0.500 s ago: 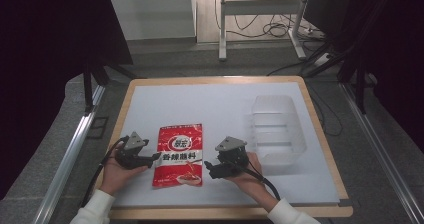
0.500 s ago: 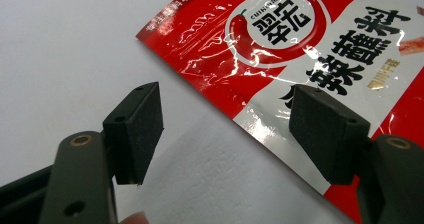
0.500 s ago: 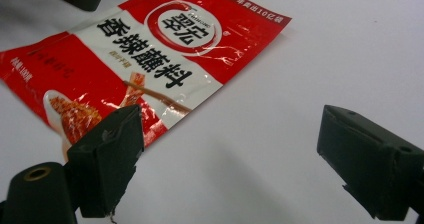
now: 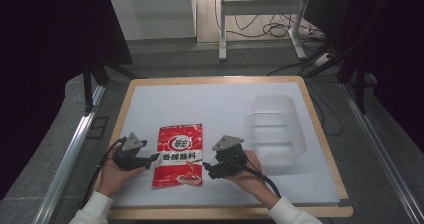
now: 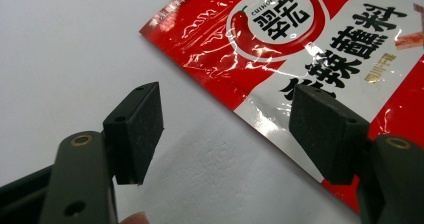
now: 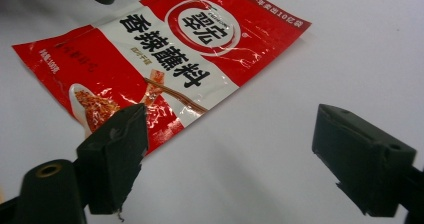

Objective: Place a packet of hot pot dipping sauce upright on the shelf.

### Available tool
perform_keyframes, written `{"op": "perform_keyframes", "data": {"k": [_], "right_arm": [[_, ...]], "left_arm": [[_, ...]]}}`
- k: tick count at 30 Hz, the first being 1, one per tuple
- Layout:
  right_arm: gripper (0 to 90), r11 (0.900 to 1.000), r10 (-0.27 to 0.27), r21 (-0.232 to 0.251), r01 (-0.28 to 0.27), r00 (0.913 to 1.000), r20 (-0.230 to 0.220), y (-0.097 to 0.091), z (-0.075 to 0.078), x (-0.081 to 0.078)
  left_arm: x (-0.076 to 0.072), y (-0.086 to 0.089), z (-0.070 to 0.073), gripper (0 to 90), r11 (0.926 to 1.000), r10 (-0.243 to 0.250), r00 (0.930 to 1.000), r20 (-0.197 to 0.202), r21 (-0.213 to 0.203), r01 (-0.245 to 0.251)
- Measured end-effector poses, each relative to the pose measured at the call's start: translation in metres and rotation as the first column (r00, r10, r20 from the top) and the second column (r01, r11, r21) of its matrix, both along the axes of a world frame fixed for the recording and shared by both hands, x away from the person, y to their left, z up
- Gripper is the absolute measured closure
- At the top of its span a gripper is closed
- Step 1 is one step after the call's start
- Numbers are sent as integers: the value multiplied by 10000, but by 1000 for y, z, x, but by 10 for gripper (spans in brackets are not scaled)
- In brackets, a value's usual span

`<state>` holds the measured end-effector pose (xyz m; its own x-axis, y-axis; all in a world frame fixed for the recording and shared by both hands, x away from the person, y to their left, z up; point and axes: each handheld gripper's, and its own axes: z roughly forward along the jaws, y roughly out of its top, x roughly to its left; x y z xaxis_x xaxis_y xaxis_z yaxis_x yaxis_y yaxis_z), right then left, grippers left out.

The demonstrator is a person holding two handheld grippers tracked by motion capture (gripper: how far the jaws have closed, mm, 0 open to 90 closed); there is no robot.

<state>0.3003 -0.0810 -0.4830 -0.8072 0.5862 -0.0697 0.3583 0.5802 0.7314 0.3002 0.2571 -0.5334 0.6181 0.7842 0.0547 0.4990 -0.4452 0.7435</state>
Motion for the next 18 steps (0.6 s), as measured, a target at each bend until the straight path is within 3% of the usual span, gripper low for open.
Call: {"op": "perform_keyframes", "data": {"k": [6,13,18], "right_arm": [[167,9993,275,-267,-273,9996,47,6,5,-1],[160,9970,125,-762,-129,9999,-57,16,14,21],[167,9962,178,-853,-196,9996,-225,22,18,35]], "left_arm": [[-1,2,0,293,10000,22,10000,-15,-59,-22],[-1,3,1,293,9999,68,10000,-2,-123,-68],[-1,3,1,293,9998,83,10000,2,-187,-83]]}}
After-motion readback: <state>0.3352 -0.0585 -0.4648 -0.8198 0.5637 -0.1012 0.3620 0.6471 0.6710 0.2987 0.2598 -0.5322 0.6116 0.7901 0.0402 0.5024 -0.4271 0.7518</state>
